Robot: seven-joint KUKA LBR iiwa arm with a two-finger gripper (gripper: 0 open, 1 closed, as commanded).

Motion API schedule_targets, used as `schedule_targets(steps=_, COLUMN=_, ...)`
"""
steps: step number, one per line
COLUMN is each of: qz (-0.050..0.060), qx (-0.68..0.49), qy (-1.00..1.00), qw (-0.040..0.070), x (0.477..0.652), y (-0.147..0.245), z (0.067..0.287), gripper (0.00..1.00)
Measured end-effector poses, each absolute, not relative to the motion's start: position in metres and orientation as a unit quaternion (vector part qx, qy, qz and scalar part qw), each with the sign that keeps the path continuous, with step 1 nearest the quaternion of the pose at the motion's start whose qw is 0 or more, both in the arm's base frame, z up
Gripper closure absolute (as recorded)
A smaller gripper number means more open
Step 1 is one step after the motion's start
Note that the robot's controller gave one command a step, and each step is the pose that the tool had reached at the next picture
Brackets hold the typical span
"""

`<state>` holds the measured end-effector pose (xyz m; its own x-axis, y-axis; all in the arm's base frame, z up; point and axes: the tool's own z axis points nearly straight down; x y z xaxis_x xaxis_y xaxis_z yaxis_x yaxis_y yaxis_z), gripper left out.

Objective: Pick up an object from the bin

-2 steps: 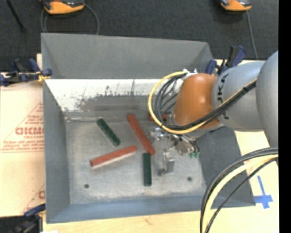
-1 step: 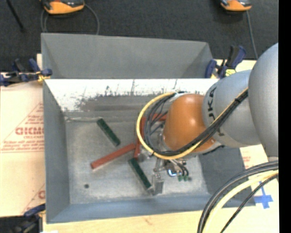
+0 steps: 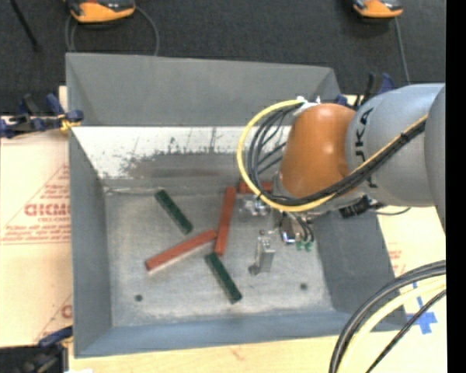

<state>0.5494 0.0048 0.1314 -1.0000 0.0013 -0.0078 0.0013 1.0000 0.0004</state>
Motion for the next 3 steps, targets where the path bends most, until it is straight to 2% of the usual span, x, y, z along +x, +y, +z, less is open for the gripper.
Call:
schedule_targets(steps=1, qz=0.0, qx=-0.109, qy=0.994, qw=0.001, x=0.594, y=0.062, z=0.071, gripper=0.0)
schedule_targets(steps=2, qz=-0.001, qx=-0.11, qy=0.994, qw=-0.011, x=0.591, y=0.061, z=0.074, gripper=1.0)
schedule_targets(steps=3, qz=-0.001, qx=-0.109, qy=0.994, qw=0.001, x=0.563, y=-0.006, z=0.071, gripper=1.0)
